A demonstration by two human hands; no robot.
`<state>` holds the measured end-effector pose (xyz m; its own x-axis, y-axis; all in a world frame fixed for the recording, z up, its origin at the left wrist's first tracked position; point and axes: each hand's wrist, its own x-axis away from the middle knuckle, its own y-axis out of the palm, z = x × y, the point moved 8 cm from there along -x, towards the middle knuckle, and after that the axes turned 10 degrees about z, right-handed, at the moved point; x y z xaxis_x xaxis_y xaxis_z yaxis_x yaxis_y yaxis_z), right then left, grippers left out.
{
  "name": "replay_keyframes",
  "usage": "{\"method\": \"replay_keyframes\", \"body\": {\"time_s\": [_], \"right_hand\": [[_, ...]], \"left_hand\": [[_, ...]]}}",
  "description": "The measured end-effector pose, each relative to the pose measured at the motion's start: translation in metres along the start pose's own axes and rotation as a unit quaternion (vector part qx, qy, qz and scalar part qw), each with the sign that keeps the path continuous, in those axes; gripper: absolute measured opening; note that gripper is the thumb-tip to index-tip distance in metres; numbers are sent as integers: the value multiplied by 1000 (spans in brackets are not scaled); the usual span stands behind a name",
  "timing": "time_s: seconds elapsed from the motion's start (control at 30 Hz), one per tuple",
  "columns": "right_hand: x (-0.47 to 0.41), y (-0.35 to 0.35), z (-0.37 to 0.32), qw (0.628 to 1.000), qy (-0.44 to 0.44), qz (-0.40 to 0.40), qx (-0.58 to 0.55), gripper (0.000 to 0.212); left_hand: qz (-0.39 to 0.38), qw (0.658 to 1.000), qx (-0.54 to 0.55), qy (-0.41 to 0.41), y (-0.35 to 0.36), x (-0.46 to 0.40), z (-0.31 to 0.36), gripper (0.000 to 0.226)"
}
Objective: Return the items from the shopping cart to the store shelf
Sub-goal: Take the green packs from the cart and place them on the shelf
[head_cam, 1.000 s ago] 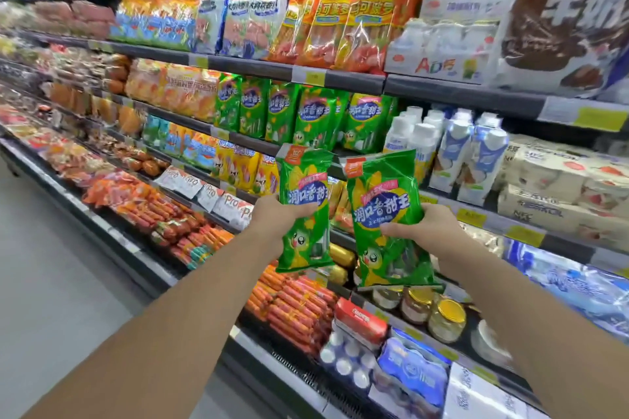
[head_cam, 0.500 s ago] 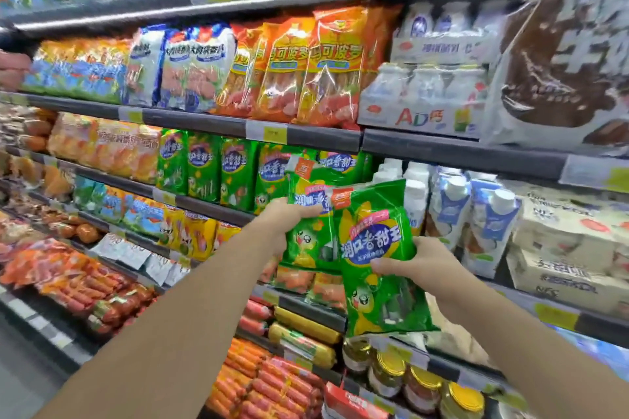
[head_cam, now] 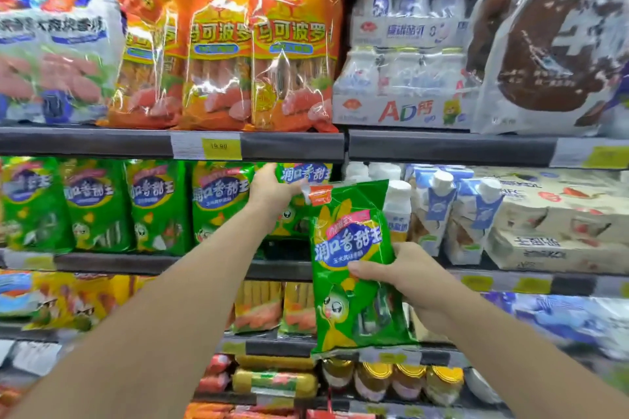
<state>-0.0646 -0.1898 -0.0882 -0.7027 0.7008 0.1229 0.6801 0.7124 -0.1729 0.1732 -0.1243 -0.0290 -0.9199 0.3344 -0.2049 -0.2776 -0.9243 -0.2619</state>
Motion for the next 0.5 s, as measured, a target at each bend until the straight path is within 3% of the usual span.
{"method": "replay_keyframes", "body": {"time_s": [0.13, 0.2, 0.27, 0.4, 0.5], "right_hand": [[-4, 7, 2, 1000, 4, 23, -8, 35], [-8, 10, 1, 1000, 4, 30, -10, 41], [-14, 13, 2, 999, 5, 38, -23, 47], [-23, 22, -2, 996, 7, 56, -67, 52], [-28, 30, -11, 993, -2, 75, -89, 49]], "left_hand": [[58, 987, -88, 122, 3, 3, 3, 34], [101, 957, -173, 210, 4, 14, 6, 41], [112, 929, -233, 265, 7, 20, -2, 62], [134, 825, -394, 383, 6, 38, -6, 67], [127, 887, -276, 347, -17, 45, -2, 74]]}}
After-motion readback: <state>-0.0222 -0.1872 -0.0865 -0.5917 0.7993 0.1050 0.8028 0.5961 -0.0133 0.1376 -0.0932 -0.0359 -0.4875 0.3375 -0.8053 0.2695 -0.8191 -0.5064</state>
